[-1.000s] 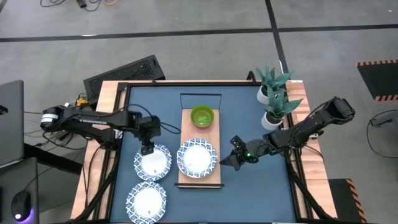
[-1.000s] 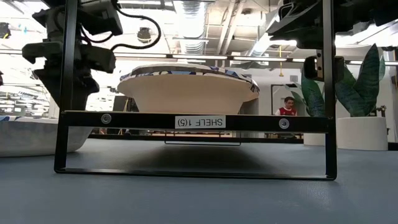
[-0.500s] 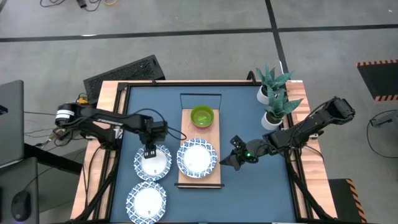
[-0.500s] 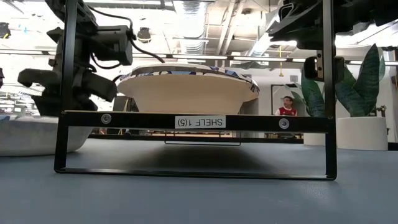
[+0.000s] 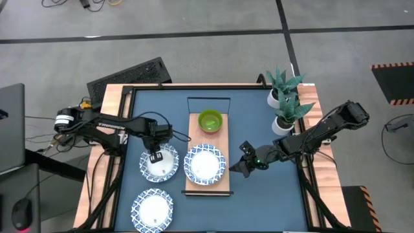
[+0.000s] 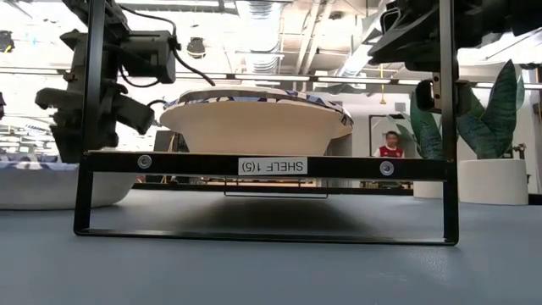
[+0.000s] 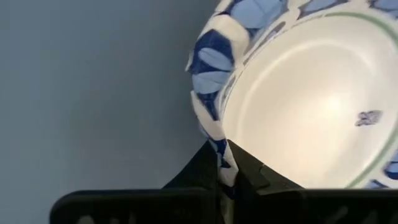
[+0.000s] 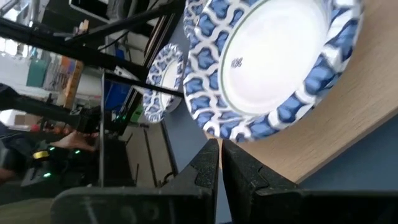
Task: Place and stack bowls onto a shelf
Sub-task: Stack the white patterned plate on top of the other white patterned plates on the shelf
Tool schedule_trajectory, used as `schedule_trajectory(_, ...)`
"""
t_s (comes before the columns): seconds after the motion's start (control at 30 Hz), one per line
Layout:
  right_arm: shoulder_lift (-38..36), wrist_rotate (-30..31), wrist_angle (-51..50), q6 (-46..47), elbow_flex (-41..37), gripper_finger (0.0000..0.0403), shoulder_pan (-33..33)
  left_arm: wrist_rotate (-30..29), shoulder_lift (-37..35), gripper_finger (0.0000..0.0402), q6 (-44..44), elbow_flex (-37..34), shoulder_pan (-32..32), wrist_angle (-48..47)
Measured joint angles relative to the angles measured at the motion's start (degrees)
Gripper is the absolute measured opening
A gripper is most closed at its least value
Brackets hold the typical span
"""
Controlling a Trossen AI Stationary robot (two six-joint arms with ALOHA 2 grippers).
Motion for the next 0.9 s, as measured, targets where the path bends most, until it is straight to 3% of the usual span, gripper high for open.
schedule_trajectory(0.33, -0.08, 0.66, 0.04, 0.97, 0.0, 0.0048, -0.89, -3.46, -10.28, 0.0, -13.32, 6.07, 3.13, -12.01)
schedule_trajectory(0.63, -0.2, 0.68, 6.41, -2.15, 0.4, 0.0048, -4.74, -11.02, -19.7, 0.0, -25.02, 15.62, 3.75, -13.07)
schedule_trajectory(0.9, -0.2, 3.33, 6.54, -19.63, 8.9, 0.0048, -10.72, -21.09, -22.56, 0.0, -28.28, 22.22, 3.75, -6.61)
